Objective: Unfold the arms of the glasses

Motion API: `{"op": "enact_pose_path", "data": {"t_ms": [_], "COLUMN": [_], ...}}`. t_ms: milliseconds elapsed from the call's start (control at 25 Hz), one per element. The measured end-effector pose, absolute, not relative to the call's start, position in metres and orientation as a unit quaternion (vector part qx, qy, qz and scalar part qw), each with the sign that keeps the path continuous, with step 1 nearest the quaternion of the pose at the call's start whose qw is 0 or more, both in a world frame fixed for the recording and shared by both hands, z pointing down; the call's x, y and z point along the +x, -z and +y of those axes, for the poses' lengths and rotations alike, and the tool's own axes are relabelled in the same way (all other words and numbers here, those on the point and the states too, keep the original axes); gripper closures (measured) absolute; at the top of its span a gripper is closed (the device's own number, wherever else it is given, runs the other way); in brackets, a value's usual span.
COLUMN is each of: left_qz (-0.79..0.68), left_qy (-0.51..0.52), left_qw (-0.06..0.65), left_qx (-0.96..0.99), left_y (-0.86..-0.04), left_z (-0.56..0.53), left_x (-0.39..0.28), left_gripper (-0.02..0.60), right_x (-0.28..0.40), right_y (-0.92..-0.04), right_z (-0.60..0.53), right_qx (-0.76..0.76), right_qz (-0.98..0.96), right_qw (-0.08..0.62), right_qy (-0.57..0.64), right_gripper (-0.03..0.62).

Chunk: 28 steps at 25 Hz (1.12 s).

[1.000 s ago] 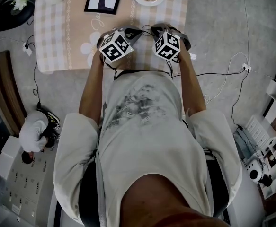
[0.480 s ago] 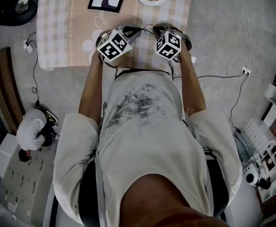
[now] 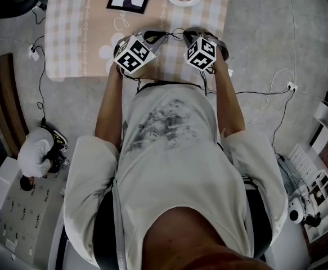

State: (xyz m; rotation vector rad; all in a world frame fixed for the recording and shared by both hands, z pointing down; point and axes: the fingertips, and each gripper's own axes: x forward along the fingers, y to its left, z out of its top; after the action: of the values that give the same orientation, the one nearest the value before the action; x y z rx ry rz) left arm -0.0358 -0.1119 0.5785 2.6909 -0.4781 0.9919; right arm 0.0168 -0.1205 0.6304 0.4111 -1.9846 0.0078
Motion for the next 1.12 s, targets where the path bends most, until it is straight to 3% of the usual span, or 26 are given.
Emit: {"op": "enact_pose_path", "data": {"t_ms": [1120], "left_qz": [-0.228], "left_qy": [-0.289], "left_qw": [0.139], "left_qx": [0.919], "left_y": [-0.562], "left_z": [-0.118], "left_x": [-0.059], "left_gripper": [0.574], "right_x": [0.017], "right_y": [-0.630], "right_z": [-0.120], "right_qx": [0.179], "right_qz": [-0.831], "right_qw": [0.527], "right_qy": [-0.001], "right_gripper": [0.577]}}
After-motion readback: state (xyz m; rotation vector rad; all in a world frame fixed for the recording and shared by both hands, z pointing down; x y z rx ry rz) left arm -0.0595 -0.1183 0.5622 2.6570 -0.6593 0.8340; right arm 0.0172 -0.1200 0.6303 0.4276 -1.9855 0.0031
